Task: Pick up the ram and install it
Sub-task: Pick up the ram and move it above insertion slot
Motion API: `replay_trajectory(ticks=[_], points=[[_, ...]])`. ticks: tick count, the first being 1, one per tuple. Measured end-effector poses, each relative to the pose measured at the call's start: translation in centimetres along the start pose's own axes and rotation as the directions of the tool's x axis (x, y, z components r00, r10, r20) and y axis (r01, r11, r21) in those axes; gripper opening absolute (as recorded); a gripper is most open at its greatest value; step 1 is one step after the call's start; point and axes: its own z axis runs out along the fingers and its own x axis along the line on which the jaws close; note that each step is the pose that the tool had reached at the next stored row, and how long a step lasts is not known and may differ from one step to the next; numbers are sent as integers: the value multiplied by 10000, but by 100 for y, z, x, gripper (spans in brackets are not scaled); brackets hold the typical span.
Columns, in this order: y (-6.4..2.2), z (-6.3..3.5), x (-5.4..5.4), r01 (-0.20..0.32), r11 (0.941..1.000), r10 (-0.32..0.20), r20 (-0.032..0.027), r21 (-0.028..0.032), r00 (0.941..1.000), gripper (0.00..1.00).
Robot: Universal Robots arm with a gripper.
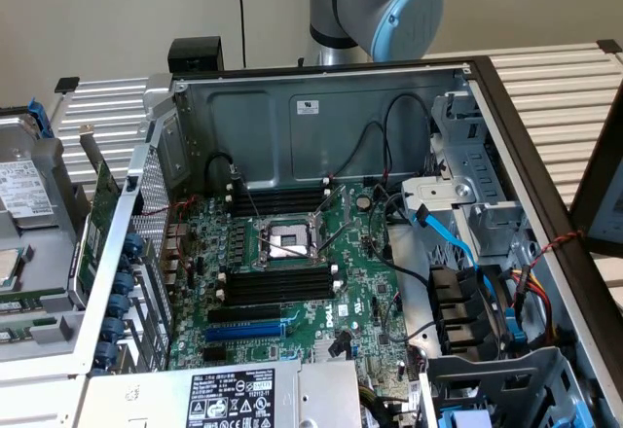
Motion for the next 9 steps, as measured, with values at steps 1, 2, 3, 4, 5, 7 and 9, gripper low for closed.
replay_trajectory(ticks=[1,2,3,4,5,7,9], points=[[0,2,3,93,10000,-93,0,33,10000,11],[-1,1,8,104,9999,-104,-1,33,9999,11],[-2,2,20,121,9999,-121,-2,33,9999,11],[-3,3,33,144,9999,-144,-3,42,9999,11],[-4,6,39,158,9998,-158,1,106,9999,11],[-6,12,60,174,9995,-174,13,261,9998,11],[-8,18,77,196,9990,-197,24,409,9998,11]])
